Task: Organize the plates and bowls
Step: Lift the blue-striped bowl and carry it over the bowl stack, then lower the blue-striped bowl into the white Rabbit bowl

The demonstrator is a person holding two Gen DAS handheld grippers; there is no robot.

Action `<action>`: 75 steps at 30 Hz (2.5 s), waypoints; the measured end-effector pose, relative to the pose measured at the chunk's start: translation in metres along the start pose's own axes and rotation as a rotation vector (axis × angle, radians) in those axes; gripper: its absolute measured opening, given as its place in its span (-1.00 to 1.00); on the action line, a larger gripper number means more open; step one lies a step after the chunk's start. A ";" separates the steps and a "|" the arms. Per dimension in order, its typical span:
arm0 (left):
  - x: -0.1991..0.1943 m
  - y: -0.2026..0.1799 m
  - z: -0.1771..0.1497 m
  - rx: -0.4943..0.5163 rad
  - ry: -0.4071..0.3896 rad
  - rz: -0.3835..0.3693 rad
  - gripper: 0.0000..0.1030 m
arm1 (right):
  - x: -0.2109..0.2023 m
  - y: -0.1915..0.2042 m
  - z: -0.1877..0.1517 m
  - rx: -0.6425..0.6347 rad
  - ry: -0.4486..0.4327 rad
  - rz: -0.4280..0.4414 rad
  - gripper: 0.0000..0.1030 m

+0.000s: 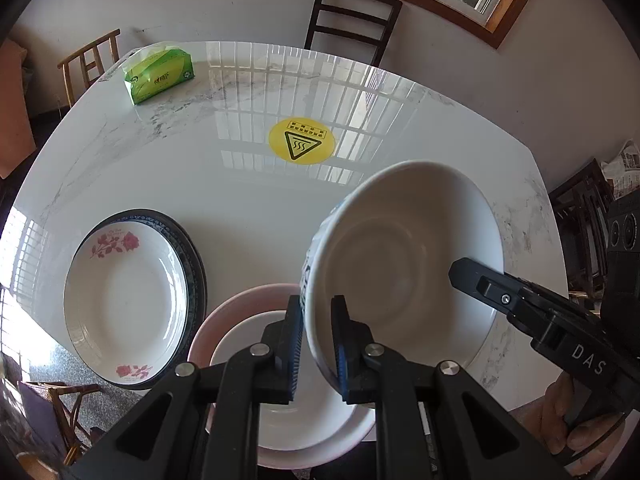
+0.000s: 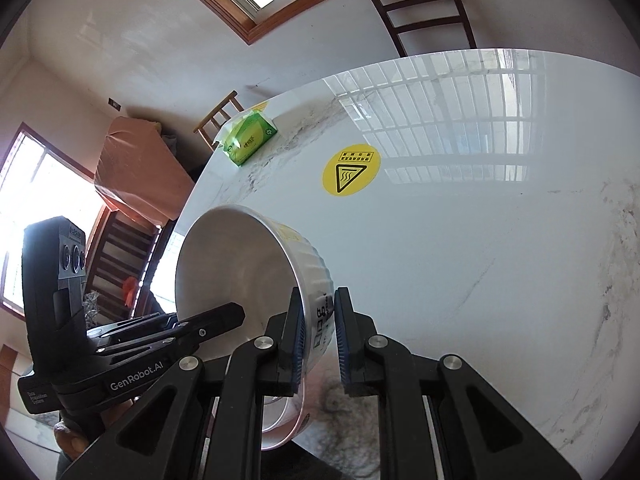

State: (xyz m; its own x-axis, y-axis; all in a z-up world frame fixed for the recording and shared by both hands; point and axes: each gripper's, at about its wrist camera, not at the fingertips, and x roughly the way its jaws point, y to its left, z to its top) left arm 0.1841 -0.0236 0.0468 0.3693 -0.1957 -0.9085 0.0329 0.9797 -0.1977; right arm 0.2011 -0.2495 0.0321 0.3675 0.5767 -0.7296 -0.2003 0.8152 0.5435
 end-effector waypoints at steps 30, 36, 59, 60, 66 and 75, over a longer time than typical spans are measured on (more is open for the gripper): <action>-0.016 0.045 -0.086 -0.026 0.058 -0.011 -0.71 | 0.016 0.056 -0.079 -0.061 0.061 -0.006 -0.73; -0.017 0.045 -0.088 -0.020 0.044 0.000 -0.71 | 0.019 0.058 -0.080 -0.056 0.064 -0.010 -0.73; -0.007 0.047 -0.091 -0.009 0.047 0.022 -0.71 | 0.029 0.057 -0.087 -0.047 0.088 -0.018 -0.73; -0.007 0.047 -0.091 -0.006 0.047 0.024 -0.71 | 0.029 0.058 -0.087 -0.046 0.089 -0.019 -0.73; -0.006 0.048 -0.091 -0.009 0.051 0.025 -0.71 | 0.030 0.058 -0.088 -0.043 0.091 -0.018 -0.73; -0.004 0.047 -0.090 -0.009 0.058 0.029 -0.71 | 0.031 0.057 -0.088 -0.042 0.092 -0.018 -0.73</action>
State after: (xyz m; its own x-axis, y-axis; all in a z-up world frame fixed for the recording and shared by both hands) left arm 0.1006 0.0197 0.0083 0.3158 -0.1700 -0.9335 0.0143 0.9846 -0.1745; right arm 0.1209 -0.1806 0.0043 0.2869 0.5625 -0.7754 -0.2329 0.8261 0.5131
